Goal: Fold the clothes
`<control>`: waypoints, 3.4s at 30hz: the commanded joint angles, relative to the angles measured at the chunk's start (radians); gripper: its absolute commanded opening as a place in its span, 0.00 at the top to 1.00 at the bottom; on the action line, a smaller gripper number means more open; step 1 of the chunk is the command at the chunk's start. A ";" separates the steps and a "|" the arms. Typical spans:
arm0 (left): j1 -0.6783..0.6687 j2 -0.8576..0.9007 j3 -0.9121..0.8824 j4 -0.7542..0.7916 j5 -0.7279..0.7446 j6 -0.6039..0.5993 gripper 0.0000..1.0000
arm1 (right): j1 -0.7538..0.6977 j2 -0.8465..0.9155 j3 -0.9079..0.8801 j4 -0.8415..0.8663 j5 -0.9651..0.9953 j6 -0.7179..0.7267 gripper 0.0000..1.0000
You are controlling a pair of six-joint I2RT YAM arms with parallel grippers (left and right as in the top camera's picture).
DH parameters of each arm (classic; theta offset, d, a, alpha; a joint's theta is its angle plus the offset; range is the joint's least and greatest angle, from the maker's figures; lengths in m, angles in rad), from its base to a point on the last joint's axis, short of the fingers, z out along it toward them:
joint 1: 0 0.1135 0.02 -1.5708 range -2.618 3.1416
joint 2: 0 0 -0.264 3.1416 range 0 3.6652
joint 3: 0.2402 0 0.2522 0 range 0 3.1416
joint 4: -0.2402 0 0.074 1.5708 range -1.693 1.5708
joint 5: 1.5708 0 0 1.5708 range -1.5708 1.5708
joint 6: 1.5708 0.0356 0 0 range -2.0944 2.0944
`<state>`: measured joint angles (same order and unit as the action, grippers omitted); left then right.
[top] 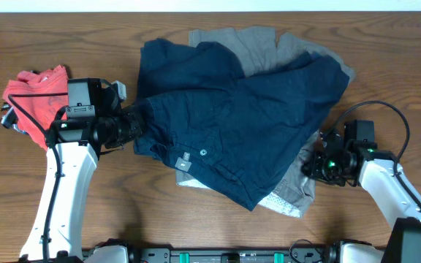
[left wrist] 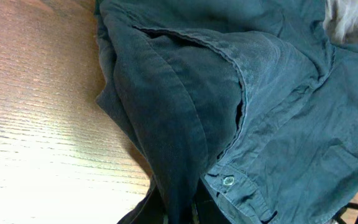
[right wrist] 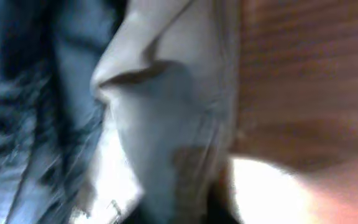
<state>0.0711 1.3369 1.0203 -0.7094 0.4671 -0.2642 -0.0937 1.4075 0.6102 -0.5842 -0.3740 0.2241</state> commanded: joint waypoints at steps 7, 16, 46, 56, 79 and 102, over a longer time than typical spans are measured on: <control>0.006 -0.018 0.024 -0.029 -0.104 0.009 0.94 | -0.176 0.005 0.195 -0.080 0.536 0.204 0.99; 0.006 -0.018 0.024 -0.053 -0.190 0.009 0.94 | -0.598 0.003 0.435 -0.396 0.824 0.495 0.99; 0.006 -0.018 0.024 -0.046 -0.251 0.008 0.74 | -0.262 -0.028 0.126 -0.210 0.161 -0.015 0.47; 0.006 -0.018 0.024 -0.047 -0.251 0.000 0.74 | -0.255 -0.021 -0.085 0.198 0.169 -0.016 0.37; 0.006 -0.018 0.024 -0.050 -0.243 -0.003 0.74 | -0.261 0.063 0.045 0.267 0.398 0.031 0.99; 0.006 -0.018 0.024 -0.069 -0.244 -0.003 0.74 | -0.455 0.206 0.611 -0.027 0.166 -0.189 0.62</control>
<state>0.0719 1.3369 1.0214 -0.7727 0.2291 -0.2619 -0.6170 1.5364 1.2427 -0.6125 -0.0887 0.1246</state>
